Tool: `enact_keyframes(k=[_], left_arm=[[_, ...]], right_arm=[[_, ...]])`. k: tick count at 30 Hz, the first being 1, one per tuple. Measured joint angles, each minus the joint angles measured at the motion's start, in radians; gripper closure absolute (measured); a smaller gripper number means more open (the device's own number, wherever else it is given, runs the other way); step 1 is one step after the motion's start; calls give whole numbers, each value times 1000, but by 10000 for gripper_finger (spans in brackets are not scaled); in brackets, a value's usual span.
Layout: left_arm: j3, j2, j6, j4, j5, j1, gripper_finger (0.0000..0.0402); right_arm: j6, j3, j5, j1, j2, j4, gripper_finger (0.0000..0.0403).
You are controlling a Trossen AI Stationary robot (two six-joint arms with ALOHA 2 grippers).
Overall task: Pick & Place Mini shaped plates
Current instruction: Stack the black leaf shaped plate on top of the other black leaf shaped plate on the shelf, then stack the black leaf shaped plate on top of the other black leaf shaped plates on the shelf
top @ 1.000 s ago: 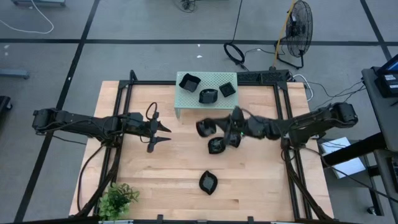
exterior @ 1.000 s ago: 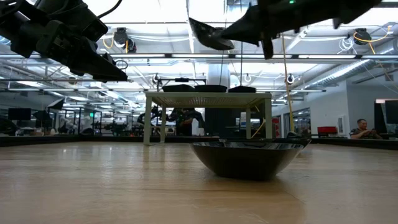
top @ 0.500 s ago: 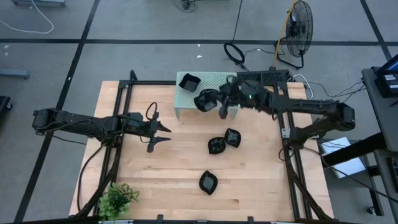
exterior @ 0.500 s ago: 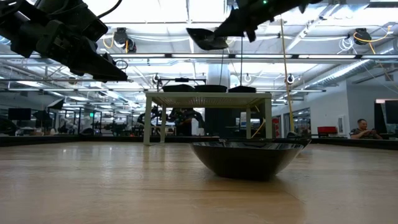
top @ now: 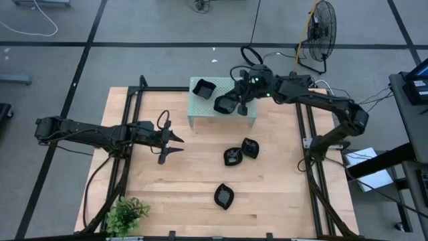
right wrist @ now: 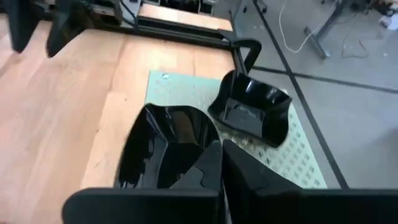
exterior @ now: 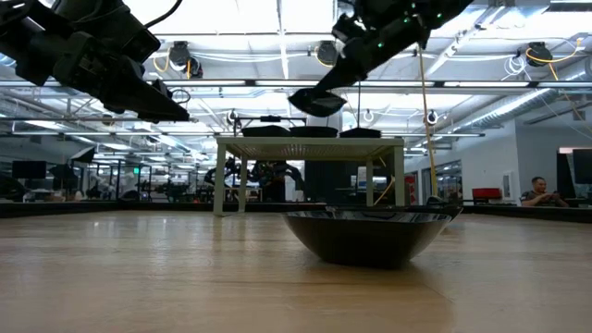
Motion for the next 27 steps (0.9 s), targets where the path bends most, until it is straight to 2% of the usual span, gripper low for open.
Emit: enact_keyframes(k=[6, 18, 23, 27], left_arm=[[0, 0, 4, -2, 0, 0, 231], [0, 0, 4, -3, 1, 0, 231], [0, 0, 5, -3, 1, 0, 231], [0, 0, 5, -3, 1, 0, 231]], right_arm=[[-47, -1, 69, 1, 42, 14, 403], [-69, -1, 76, 1, 44, 36, 401], [-68, -1, 83, 1, 44, 48, 372], [-66, -1, 154, 2, 44, 52, 338]])
